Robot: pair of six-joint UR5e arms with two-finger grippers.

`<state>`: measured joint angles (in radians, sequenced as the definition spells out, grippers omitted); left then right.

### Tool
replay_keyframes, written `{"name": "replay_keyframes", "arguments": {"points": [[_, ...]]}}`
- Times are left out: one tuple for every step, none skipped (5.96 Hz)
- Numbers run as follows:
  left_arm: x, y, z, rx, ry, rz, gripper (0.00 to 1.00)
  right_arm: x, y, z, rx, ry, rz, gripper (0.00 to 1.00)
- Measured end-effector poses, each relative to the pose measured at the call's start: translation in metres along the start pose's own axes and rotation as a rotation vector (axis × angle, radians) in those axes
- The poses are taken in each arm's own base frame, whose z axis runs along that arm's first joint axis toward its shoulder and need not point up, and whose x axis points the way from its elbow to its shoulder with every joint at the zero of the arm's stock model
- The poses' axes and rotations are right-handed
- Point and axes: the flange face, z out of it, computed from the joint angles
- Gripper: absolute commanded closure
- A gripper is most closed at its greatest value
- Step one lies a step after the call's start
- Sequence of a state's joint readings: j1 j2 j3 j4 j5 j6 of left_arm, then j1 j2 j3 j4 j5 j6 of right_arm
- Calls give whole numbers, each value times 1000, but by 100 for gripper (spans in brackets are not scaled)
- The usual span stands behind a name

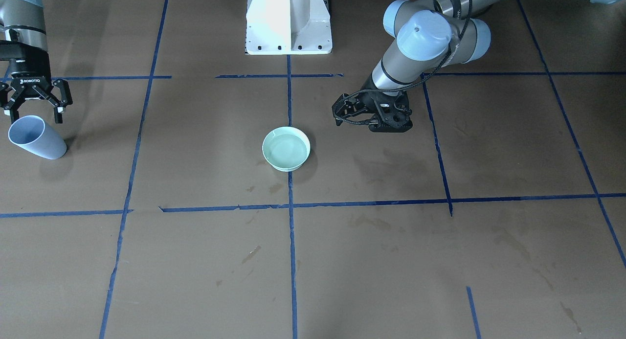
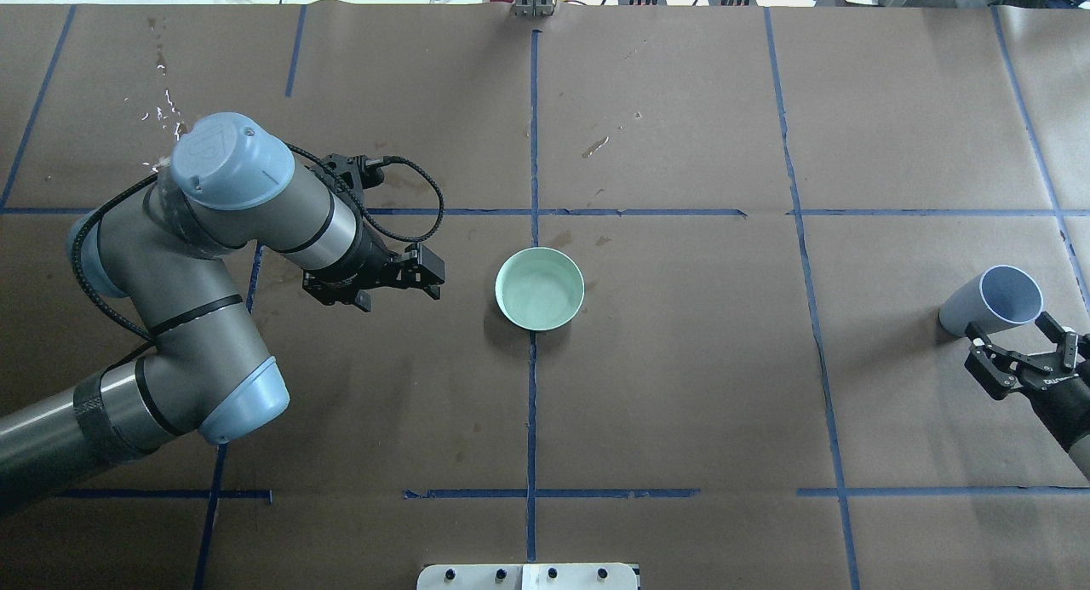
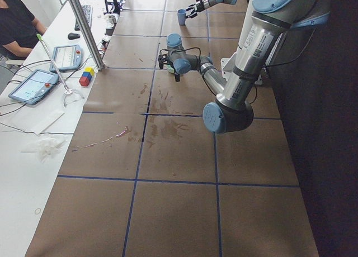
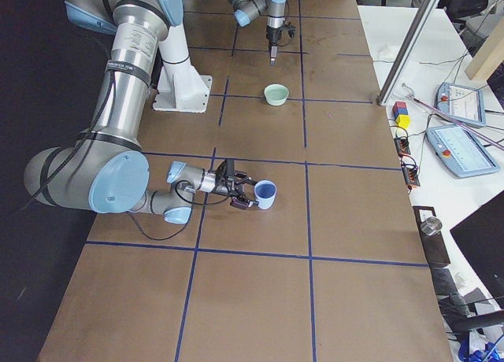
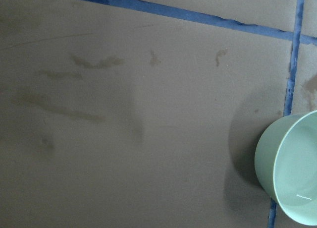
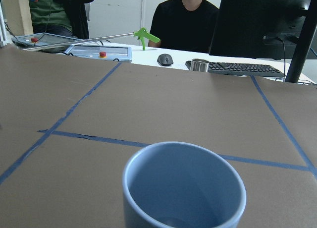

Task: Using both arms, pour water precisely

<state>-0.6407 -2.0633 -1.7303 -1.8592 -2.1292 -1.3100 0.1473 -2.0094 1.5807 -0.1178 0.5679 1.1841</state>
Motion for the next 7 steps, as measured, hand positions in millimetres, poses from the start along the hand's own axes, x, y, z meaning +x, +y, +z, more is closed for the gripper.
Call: {"name": "replay_keyframes", "arguments": {"points": [[0,0,0,1,0,0,0,-4,5,4,7,-7,15,2],[0,0,0,2,0,0,0,-6,10,8,9,-8,17,2],[0,0,-1,2,1,0,0,-5,14,10,10,-6,13,2],[0,0,-2,3,1,0,0,1,18,11,9,-6,11,2],[0,0,-3,4,2,0,0,7,21,12,7,-11,14,2],[1,0,-4,8,4,-8,0,6,23,12,6,-16,16,2],[1,0,-6,15,5,-17,0,4,24,13,6,-19,16,2]]}}
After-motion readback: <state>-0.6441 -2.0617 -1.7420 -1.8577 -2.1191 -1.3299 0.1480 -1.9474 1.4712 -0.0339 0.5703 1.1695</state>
